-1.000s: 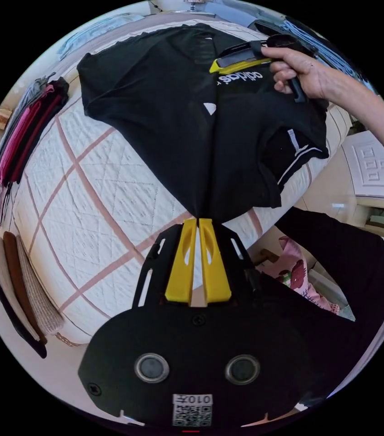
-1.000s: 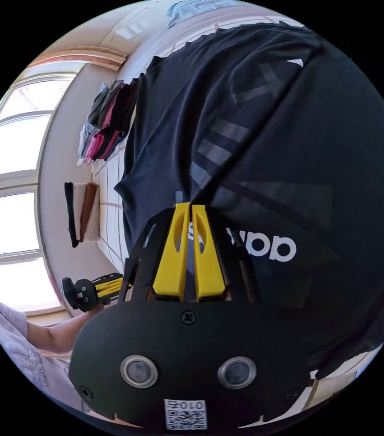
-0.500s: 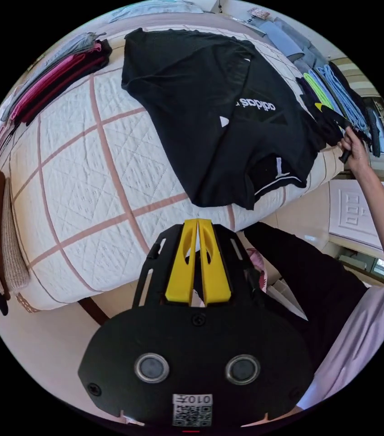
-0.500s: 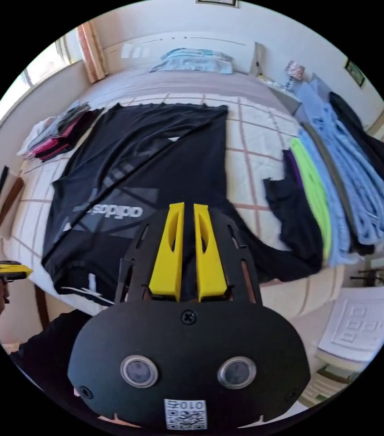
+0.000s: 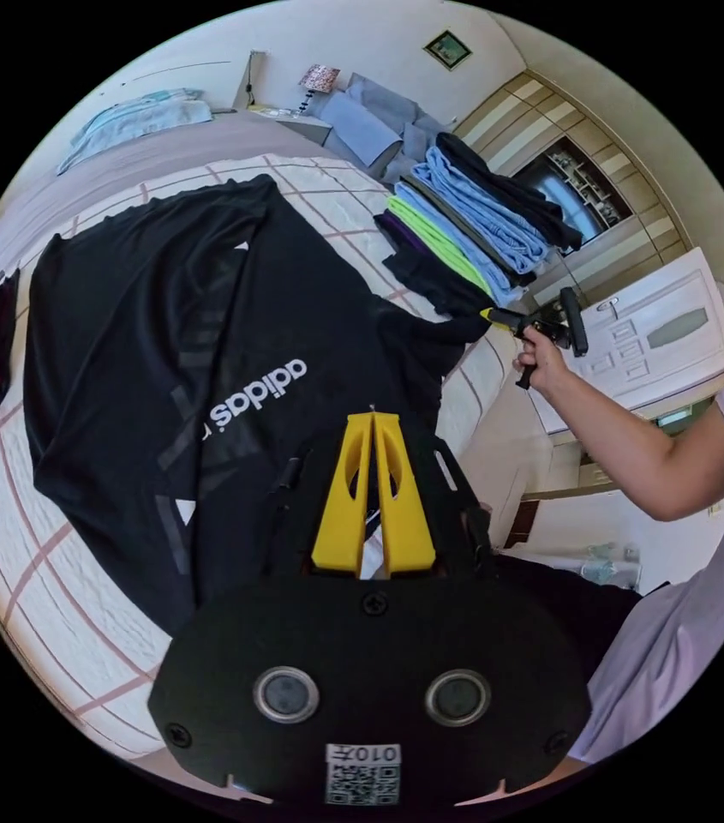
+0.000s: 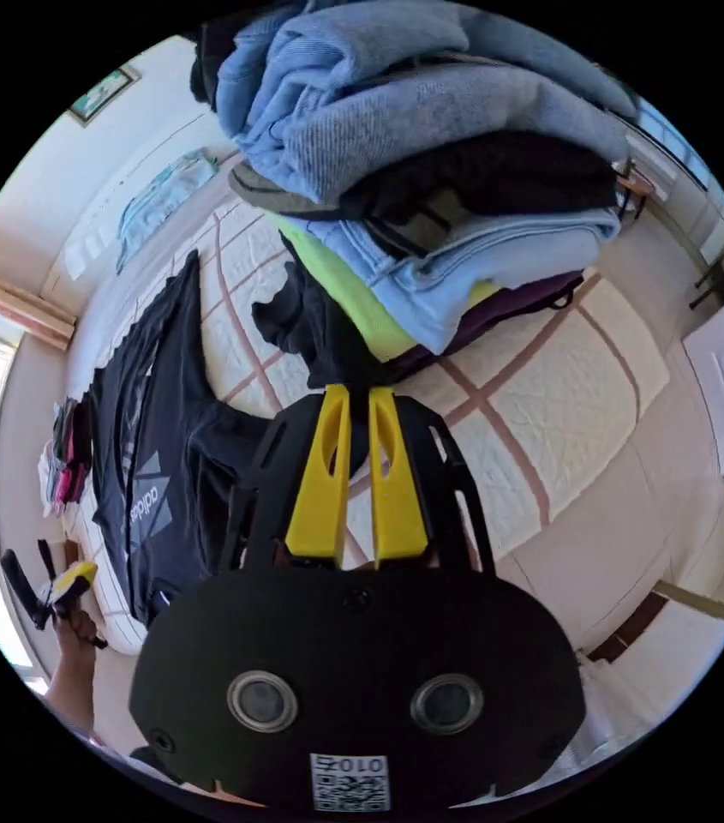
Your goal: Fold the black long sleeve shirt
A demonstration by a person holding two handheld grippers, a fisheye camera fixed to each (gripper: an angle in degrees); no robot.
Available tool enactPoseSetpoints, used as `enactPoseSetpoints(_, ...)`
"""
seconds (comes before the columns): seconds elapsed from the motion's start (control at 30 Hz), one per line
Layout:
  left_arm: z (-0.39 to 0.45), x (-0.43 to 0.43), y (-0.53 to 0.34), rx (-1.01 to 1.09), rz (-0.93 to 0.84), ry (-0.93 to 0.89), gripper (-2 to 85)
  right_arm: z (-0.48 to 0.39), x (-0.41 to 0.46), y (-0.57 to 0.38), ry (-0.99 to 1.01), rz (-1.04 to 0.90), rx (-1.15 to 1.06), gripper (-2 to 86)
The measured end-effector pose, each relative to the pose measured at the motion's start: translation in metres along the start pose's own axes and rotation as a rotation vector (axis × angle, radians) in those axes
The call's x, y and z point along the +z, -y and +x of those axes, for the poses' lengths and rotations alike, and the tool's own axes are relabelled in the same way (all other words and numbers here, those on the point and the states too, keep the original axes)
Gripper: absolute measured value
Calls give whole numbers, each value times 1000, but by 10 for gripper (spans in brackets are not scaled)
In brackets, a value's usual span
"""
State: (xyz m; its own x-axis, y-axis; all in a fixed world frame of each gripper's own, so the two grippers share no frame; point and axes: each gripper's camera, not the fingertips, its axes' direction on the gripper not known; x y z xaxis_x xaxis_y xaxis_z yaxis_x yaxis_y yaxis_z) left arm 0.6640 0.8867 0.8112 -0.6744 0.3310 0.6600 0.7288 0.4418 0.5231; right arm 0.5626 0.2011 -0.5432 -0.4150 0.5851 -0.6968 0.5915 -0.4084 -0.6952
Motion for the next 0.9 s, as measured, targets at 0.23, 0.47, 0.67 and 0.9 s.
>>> enactPoseSetpoints(0.23, -2, -20, 3, -33, 75, 29, 10, -222, -36, -40, 196, 127, -695, 94)
enactPoseSetpoints(0.47, -97, -72, -36, -342, 80, 68, 58, -253, 35, -161, 375, -352, -963, 82)
enactPoseSetpoints(0.67, -64, -59, 15, 18, -64, 231, 97, -196, 32, -157, 79, -227, -782, 105)
enactPoseSetpoints(0.9, 59, 4, 89, 816, -138, 284, 124, -180, 34, -135, 33, -208, -681, 111)
